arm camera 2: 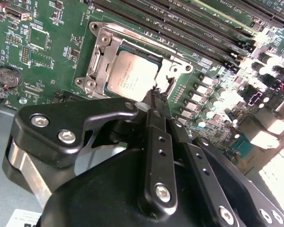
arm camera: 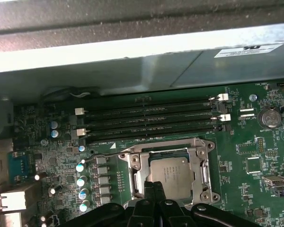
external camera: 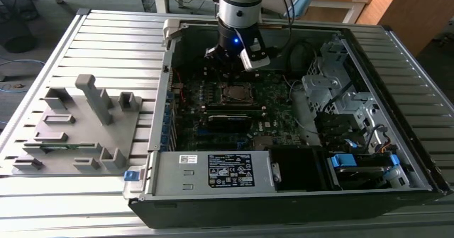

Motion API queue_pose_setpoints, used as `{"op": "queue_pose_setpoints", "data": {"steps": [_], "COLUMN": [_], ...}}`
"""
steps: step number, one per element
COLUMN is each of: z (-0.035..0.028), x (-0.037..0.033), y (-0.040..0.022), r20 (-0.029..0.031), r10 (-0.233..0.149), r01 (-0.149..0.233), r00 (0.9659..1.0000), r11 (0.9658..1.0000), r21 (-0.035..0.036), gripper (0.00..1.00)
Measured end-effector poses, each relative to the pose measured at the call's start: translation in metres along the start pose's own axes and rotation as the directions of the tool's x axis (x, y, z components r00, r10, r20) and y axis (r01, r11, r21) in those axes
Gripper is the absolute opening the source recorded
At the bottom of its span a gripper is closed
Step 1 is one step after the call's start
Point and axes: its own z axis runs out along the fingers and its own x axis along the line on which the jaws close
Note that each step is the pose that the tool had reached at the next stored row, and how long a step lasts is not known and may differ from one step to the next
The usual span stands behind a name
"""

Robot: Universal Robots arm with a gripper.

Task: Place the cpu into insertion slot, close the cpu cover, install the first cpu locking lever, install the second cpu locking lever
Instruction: 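Install the first cpu locking lever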

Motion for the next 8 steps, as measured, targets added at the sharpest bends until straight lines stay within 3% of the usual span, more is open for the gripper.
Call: {"op": "queue_pose_setpoints", "data": {"steps": [8], "z": [0.0], "x": [0.0009], "y": [-0.0001], "r20": [0.0003], "r10": [0.0], "r01": [0.0], "r00": [1.0], "r11": [1.0], "r21": [-0.0002], "gripper": [0.11]}}
